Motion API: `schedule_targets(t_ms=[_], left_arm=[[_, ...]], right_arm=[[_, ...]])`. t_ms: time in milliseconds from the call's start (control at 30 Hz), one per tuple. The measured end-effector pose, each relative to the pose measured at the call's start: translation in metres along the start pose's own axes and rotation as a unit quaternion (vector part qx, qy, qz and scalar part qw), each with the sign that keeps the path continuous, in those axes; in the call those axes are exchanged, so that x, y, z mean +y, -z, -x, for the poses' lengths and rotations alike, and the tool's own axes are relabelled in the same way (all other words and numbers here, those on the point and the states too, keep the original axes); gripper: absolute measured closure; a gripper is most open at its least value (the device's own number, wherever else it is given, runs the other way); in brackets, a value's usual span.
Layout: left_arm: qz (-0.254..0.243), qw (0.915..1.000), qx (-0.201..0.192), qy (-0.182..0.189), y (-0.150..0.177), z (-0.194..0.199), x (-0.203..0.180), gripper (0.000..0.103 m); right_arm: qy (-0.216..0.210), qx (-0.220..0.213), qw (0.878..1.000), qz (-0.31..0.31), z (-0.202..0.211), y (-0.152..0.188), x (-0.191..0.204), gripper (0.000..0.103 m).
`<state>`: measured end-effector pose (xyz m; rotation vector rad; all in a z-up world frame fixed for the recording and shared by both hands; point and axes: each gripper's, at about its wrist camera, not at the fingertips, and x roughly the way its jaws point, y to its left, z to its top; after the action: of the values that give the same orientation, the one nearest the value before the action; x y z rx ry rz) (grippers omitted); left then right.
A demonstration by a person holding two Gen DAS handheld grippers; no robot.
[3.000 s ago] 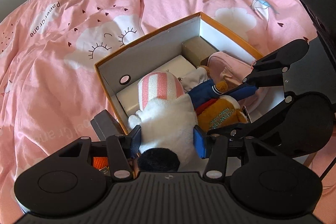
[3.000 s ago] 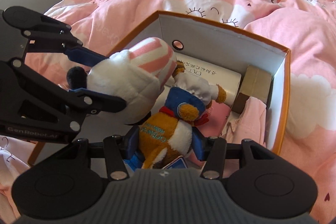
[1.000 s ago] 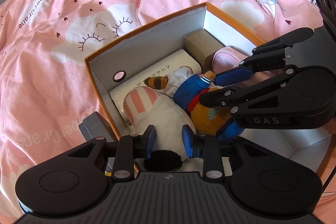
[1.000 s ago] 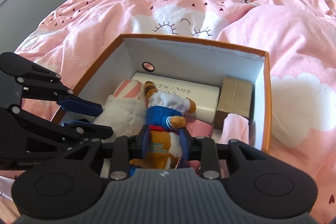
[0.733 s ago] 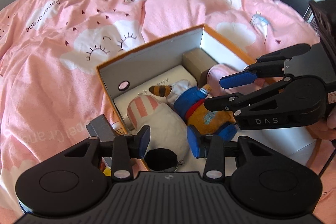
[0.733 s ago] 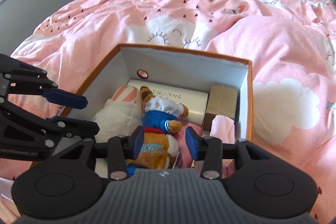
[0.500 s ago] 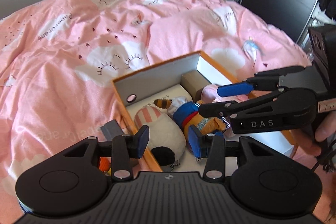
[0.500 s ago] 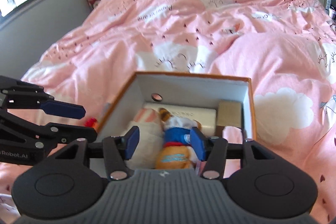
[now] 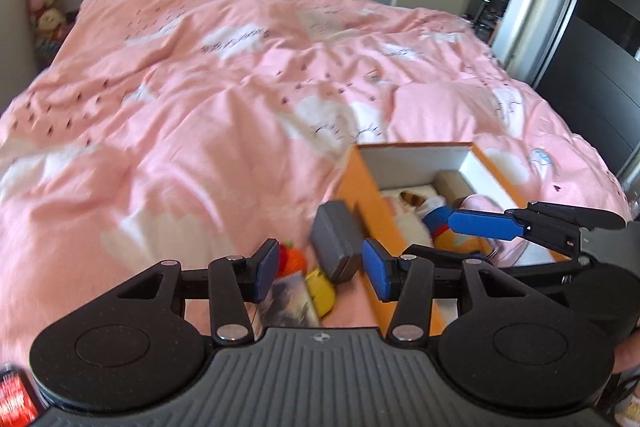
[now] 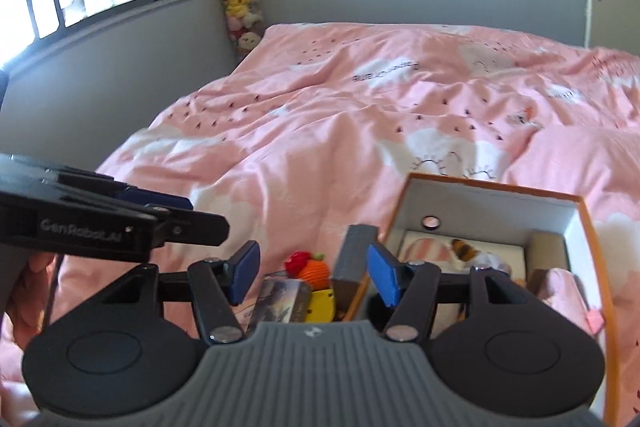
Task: Organize objects
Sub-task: 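Grasp the silver photo card box with the left tool while the right tool grasps the gray box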
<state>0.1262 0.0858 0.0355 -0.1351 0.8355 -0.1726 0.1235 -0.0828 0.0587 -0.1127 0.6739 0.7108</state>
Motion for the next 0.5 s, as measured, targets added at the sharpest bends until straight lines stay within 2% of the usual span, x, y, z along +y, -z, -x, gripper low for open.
schedule_targets(t_ms=[167, 367, 467, 500], left_arm=[[0.042, 0.9987, 0.024, -0.013, 0.024, -0.011, 0.021, 0.047], [0.086, 0.9945, 0.06, -0.003, 0.04, -0.035, 0.032, 0.043], [0.098, 0.9926, 0.071, -0.005, 0.042, -0.044, 0.035, 0.041], [0.099, 0.9922, 0.075, -0.007, 0.043, -0.048, 0.036, 0.041]], right_arm=[[0.026, 0.039, 0.994, 0.098, -0.026, 0.016, 0.032, 0.041], [0.041, 0.078, 0.979, 0.185, -0.049, 0.023, 0.046, 0.041], [0.045, 0.102, 0.967, 0.228, -0.064, 0.023, 0.049, 0.047], [0.046, 0.11, 0.963, 0.24, -0.068, 0.023, 0.049, 0.054]])
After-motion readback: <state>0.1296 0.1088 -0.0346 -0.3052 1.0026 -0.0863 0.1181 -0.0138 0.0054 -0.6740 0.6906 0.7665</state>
